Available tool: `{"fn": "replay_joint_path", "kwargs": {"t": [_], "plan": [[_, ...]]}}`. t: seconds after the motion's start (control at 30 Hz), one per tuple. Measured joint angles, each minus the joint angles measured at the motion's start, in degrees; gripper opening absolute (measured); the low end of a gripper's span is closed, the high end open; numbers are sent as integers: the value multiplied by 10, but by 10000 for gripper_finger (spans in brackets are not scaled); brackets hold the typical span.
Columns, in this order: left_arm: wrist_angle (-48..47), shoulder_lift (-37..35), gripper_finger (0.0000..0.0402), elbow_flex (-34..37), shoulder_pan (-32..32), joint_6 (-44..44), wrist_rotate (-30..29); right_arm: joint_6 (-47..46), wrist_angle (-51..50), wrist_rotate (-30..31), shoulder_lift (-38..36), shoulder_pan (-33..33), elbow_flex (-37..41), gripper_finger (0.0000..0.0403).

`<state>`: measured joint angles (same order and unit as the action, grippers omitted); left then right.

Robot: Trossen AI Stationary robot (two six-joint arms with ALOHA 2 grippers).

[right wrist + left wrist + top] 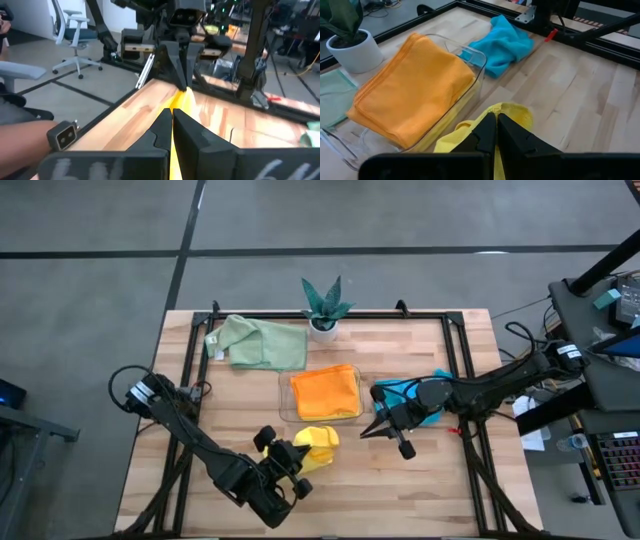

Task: Fold microfiber towels
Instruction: Fold the yellow microfiber towel

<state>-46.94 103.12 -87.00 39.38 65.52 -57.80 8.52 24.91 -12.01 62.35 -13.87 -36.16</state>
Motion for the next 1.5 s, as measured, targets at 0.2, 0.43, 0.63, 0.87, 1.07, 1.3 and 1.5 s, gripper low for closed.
{"fn": "replay_joint_path", "kwargs": {"t": [0.2,0.43,0.63,0.87,1.07,1.3,1.5], "plan": [[32,8,0,25,0,1,0,-50,-61,0,16,0,0,39],[45,8,0,40,0,-2,1,-92,-60,18,78,-2,0,145],[45,8,0,40,0,-4,1,-118,64,47,180,-9,0,209],[45,8,0,40,0,-4,1,-157,254,48,268,-15,-1,225],[45,8,0,40,0,-14,1,-175,294,75,310,-15,-22,219],[45,8,0,41,0,-16,1,-175,273,75,351,-15,-65,217],[45,8,0,41,0,-17,0,-174,245,75,360,-15,-84,195]]}}
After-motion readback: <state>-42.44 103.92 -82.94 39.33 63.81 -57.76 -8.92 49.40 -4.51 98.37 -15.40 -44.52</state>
